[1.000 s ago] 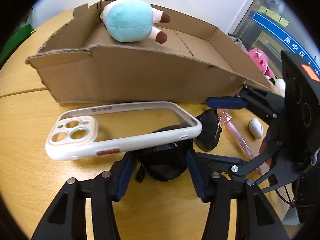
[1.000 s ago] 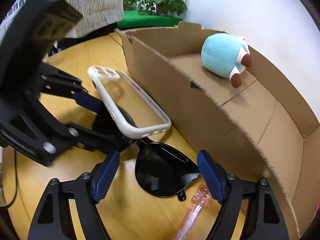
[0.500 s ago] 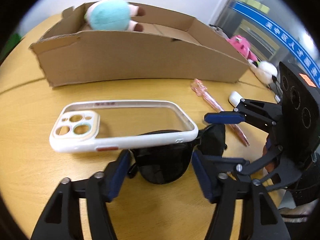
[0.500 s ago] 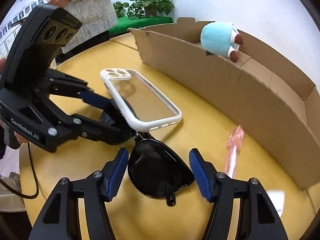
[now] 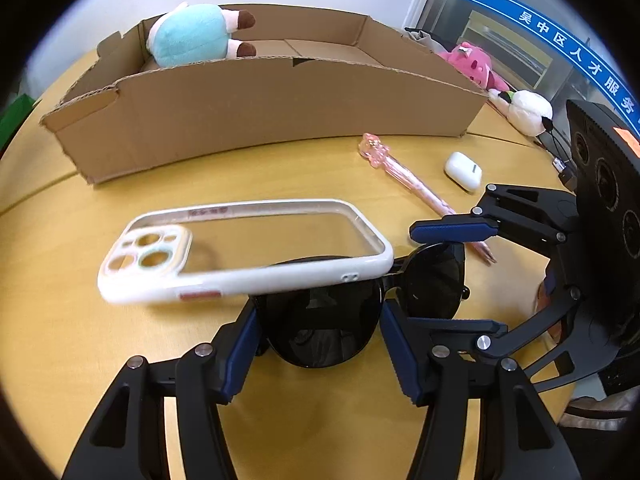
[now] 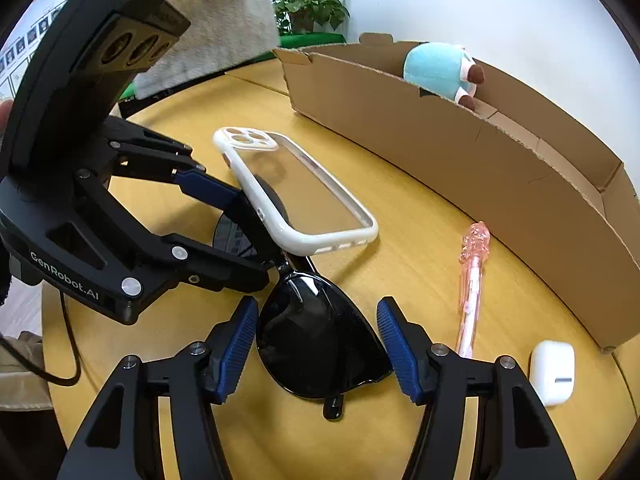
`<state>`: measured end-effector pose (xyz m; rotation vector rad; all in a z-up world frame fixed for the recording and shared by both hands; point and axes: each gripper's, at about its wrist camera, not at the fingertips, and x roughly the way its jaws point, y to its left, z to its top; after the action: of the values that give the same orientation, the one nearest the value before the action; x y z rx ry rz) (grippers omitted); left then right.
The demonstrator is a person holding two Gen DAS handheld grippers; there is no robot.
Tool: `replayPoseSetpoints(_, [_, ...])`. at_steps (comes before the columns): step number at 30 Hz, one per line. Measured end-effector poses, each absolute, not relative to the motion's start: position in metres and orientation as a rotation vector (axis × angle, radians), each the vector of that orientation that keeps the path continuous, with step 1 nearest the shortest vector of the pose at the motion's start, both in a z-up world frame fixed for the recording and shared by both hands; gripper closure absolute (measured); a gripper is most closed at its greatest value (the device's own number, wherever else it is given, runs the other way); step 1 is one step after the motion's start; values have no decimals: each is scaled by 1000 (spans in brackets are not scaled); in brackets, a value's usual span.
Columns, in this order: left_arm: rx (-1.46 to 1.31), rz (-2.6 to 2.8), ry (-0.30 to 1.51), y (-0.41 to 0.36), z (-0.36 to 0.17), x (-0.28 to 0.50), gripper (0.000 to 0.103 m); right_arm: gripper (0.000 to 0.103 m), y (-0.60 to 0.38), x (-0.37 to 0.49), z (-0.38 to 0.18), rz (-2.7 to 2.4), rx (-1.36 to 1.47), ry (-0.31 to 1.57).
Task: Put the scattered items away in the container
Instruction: 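Close both grippers on the black sunglasses frame, then lift the sunglasses with both grippers and carry them over the box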
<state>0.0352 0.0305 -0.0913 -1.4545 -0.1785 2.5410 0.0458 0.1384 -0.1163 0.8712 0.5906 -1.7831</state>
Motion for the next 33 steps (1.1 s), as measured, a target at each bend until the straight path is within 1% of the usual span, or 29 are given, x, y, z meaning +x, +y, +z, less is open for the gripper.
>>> replayPoseSetpoints(4, [-1472,2561,-225,38,-80,52,44,39,147,55,-103,-1763,863,558])
replayPoseSetpoints(5, [-1489,2564,-241,40,-78,58,44,41,149,57,-99,-1751,864,551])
replayPoseSetpoints(6, [-1504,2563,-250,42,-78,60,45,48,150,59,-96,-1739,861,544])
replayPoseSetpoints(8, [-1533,2541,-259,50,-80,71,47,55,152,65,-88,-1718,841,540])
replayPoseSetpoints(11, [-1537,2519,-270,57,-82,82,47,55,150,74,-92,-1708,844,576])
replayPoseSetpoints(13, [-1544,2507,-300,56,-85,85,47,53,154,74,-94,-1698,866,534])
replayPoseSetpoints(15, [-1547,2517,-325,52,-86,89,47,42,161,78,-94,-1702,863,541])
replayPoseSetpoints(16, [-1550,2525,-322,52,-85,90,47,39,165,82,-95,-1698,859,547])
replayPoseSetpoints(18, [-1554,2538,-323,51,-85,95,47,27,178,91,-94,-1672,855,541])
replayPoseSetpoints(21, [-1567,2540,-320,53,-87,97,47,20,191,108,-96,-1616,843,559])
replayPoseSetpoints(25, [-1579,2544,-309,58,-88,97,47,19,184,127,-113,-1626,801,663])
replayPoseSetpoints(27, [-1583,2546,-307,59,-88,97,47,19,180,128,-119,-1643,794,683])
replayPoseSetpoints(29, [-1584,2550,-306,59,-88,98,46,25,179,126,-126,-1654,804,688])
replayPoseSetpoints(30, [-1580,2545,-314,58,-89,98,47,33,180,122,-125,-1665,817,672])
replayPoseSetpoints(33, [-1575,2552,-296,61,-89,98,46,33,183,123,-121,-1670,811,688])
